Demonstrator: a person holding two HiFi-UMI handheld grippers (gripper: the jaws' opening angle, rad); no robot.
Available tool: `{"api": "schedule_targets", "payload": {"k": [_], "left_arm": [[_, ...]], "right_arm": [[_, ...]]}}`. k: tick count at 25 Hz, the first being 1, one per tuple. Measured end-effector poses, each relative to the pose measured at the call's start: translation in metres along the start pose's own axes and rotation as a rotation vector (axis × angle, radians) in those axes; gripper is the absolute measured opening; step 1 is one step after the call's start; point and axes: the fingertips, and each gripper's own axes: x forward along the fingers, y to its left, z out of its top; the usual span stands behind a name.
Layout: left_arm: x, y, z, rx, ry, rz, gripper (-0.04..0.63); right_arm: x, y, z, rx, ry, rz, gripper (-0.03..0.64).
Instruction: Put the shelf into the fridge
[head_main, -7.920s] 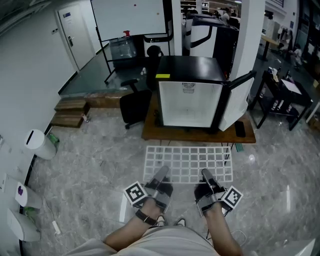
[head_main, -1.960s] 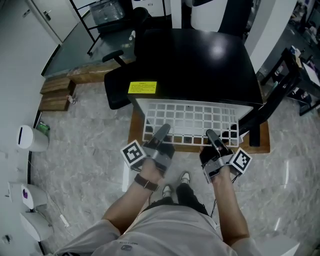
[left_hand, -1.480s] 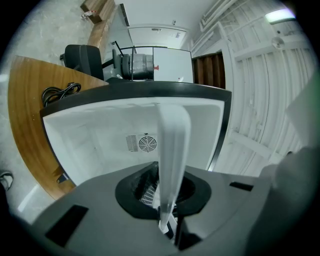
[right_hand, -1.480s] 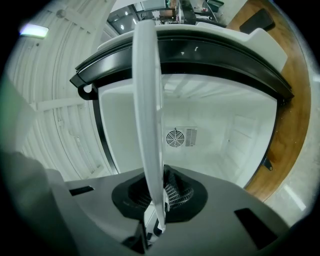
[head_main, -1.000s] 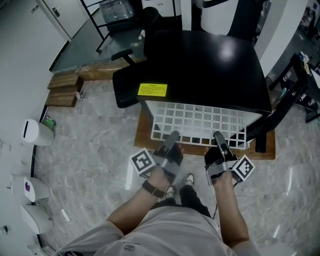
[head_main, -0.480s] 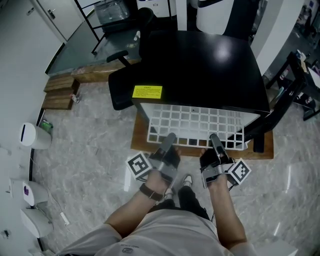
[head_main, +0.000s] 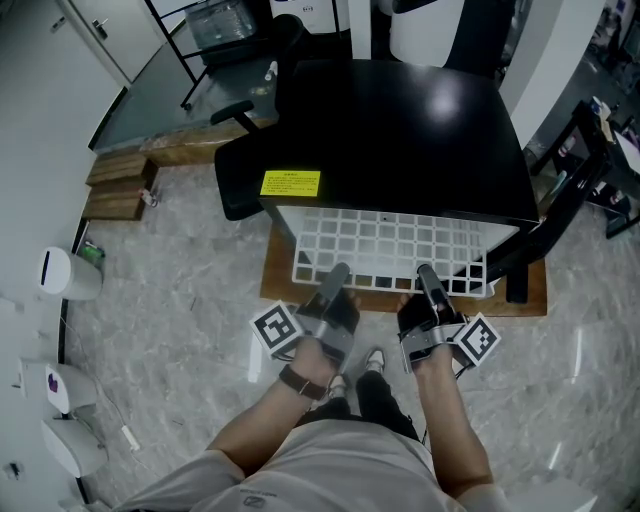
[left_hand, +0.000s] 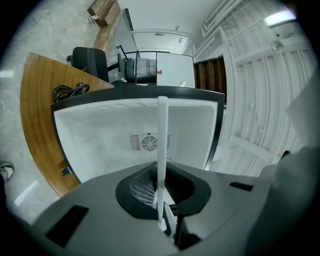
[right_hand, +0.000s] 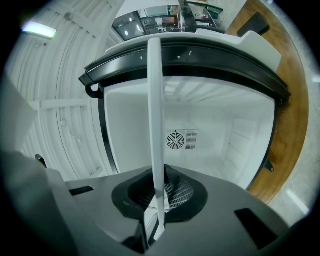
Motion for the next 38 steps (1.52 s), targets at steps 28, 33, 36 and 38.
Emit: {"api": "schedule_targets", "payload": {"k": [28, 33, 36, 38], "left_arm": [[0.046, 0.001, 0.022, 0.03, -0.033, -0.015, 0.026], [0.048, -0.002, 0.023, 0.037, -0.034, -0.027, 0.026], [0.053, -0.002, 0.025, 0.044, -0.036, -0.034, 0.026], [0.058, -0.003, 0.027, 0.047, -0.038, -0.037, 0.026]], "right_arm": [[0.045, -0.003, 0.027, -0.001, -0.019, 0.026, 0.044], [0.047, 0.001, 0.028, -0.01, -0.025, 0.035, 0.044], [0.051, 0.0, 0.031, -0.018, -0.026, 0.043, 0.044], [0.055, 0.001, 0.034, -0.021, -0.027, 0.046, 0.044]]}}
